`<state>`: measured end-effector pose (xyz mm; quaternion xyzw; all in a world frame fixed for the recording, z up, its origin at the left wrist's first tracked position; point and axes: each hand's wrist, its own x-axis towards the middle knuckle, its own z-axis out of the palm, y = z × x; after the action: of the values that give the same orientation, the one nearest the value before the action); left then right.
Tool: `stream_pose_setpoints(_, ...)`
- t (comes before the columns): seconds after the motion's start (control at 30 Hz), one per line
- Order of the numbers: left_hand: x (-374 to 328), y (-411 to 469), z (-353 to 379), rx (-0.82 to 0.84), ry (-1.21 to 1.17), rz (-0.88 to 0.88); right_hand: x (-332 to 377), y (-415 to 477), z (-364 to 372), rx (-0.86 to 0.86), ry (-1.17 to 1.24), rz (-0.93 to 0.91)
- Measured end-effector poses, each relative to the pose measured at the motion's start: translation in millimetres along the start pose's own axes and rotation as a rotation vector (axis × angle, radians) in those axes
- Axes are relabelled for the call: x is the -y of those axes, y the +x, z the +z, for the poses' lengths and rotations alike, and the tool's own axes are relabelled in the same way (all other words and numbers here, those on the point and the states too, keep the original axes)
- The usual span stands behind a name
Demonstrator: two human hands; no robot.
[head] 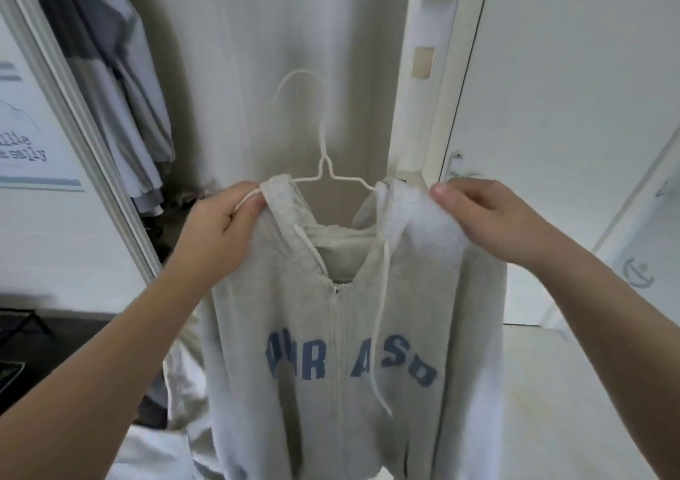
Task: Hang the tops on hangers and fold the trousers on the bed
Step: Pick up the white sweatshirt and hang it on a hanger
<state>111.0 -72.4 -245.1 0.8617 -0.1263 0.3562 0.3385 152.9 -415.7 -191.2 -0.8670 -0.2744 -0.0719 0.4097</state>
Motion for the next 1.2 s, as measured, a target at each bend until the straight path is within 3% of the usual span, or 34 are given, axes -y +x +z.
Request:
stream_pose_setpoints(0.17, 41, 73, -22, -0.033, -0.082, -0.049, 4, 44, 8, 0.112, 0.072, -0.062)
stream_pose_setpoints(0.3, 70, 139, -25, -0.051, -0.178, -0.122, 25, 89, 7, 0.127, 0.298, 0.031)
stream_pose_setpoints(0.47, 108, 228, -32, -0.074, -0.087, -0.127, 44, 139, 10, -0.037, 0.552, 0.134)
stream_pose_setpoints(0.63, 134, 305, -30, -0.02, -0.137, -0.037, 88, 189, 6, 0.085, 0.488, 0.211)
stream_pose_setpoints(0.83, 150, 388, -43, 0.007, -0.175, -0.007, 131, 251, 8, -0.255, 0.621, 0.053)
stream_pose_setpoints(0.97, 138, 418, -61, 0.07, -0.164, 0.002, 157, 295, 5, -0.374, 0.589, 0.015)
stream_pose_setpoints(1.2, 103, 427, -90, 0.073, -0.322, 0.171, 204, 391, -3, -0.504, 0.476, -0.058)
